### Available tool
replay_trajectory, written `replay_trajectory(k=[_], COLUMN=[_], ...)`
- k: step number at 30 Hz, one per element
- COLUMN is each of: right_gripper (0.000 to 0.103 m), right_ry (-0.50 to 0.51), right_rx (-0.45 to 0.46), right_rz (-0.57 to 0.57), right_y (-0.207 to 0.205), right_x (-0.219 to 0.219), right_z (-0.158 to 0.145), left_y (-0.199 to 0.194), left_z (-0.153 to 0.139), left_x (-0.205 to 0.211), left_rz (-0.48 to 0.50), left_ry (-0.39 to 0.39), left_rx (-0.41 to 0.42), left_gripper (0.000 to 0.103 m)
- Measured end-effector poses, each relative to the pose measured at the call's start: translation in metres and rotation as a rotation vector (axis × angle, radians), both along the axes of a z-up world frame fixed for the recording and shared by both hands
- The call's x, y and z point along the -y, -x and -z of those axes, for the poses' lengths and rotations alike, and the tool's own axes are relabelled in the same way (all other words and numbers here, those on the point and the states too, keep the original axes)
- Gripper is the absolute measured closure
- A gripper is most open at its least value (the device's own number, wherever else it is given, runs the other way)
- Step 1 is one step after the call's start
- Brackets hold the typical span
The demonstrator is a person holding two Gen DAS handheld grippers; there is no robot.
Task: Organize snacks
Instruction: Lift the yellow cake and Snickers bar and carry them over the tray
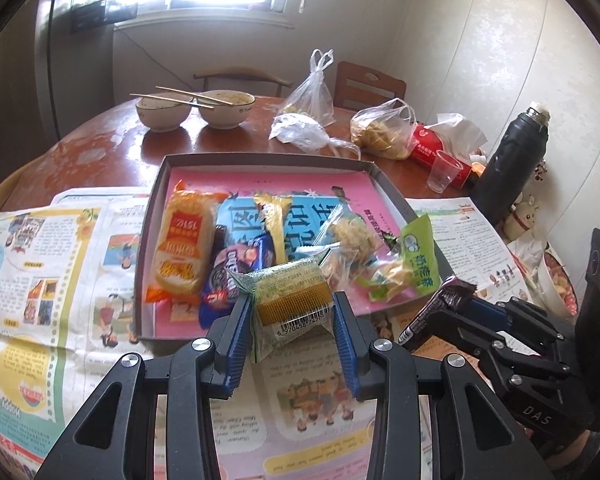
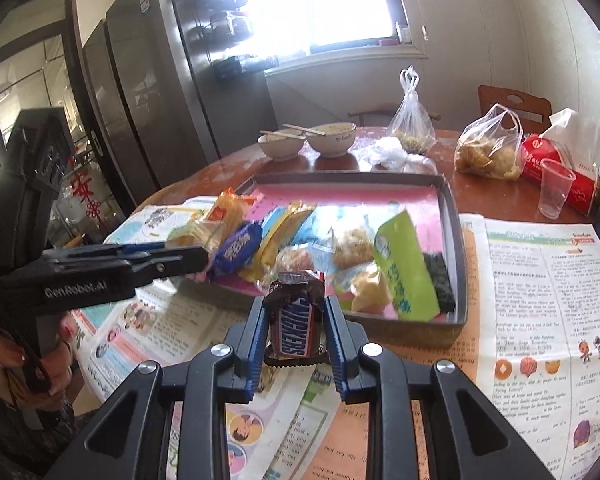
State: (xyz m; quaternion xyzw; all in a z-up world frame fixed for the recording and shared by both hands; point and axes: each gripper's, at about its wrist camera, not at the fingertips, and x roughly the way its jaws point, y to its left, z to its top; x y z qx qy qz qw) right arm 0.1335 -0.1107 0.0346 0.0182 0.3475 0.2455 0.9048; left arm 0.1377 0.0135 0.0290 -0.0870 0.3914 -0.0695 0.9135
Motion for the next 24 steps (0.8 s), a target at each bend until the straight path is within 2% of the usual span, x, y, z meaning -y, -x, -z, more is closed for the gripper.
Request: replay_trajectory(k=[8, 13, 24], right_gripper=[0.074, 0.074, 0.074], right_ry=[-0.011, -0.053, -0.062], right_rx=[0.060, 0.079, 0.058], right_rz=[0.045, 0.061, 0.080], right_y=[-0.015, -0.026, -0.040], right_x=[0.002, 0.005, 0.012], right_z=[-0.021, -0.029, -0.017], left_y=[-0.018, -0.029, -0.045], left_z=[0.003, 0.007, 0.024], left_x=[0.013, 0.023, 0.031], left_rz=[0.010, 0.026, 0.038], left_ry=[-0.036, -0.058, -0.082], left_rx=[-0.004, -0.012, -0.051], left_gripper=[0.063, 0.063, 0.063])
